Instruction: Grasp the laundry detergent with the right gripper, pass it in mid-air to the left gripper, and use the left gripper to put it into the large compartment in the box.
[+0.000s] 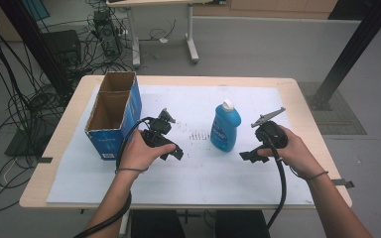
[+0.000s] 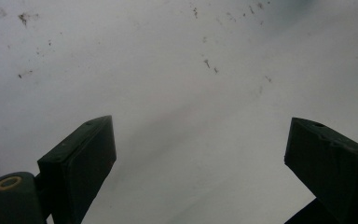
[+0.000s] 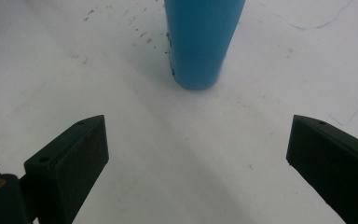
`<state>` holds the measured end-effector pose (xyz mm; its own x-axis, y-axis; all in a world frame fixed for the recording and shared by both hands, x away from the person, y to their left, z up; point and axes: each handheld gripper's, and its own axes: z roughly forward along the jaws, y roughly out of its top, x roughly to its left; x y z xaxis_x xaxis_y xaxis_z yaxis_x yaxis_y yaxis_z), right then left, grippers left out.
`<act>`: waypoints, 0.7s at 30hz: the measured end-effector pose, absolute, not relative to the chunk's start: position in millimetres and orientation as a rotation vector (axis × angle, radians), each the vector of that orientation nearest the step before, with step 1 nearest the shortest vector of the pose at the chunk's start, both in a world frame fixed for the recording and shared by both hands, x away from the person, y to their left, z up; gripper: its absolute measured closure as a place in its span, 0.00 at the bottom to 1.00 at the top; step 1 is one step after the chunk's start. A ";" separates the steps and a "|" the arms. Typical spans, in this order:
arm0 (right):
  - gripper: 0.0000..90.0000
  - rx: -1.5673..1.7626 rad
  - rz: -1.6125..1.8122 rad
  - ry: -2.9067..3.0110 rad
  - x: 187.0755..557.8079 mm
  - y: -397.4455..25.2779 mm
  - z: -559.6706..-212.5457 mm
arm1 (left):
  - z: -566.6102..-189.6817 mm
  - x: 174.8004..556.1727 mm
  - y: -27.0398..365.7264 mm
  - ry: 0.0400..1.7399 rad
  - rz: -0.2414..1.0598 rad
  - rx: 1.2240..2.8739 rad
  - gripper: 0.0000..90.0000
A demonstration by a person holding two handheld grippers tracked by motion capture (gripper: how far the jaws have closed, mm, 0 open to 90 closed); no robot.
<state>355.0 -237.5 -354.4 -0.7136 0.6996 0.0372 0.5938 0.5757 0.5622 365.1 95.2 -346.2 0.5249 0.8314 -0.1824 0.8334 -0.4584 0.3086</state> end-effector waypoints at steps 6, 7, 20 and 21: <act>0.06 1.100 0.887 2.566 355.6 -240.4 -366.5 | -346.0 363.0 94.5 1.375 -0.013 2.401 0.10; 0.06 1.097 0.899 2.561 356.0 -241.0 -368.2 | -346.2 362.5 94.2 1.375 -0.013 2.399 0.10; 0.05 1.085 1.022 2.465 359.3 -245.0 -383.1 | -346.8 361.4 95.0 1.374 -0.021 2.388 0.10; 0.05 1.062 1.043 2.452 359.2 -245.5 -384.4 | -347.0 361.3 95.0 1.374 -0.022 2.386 0.10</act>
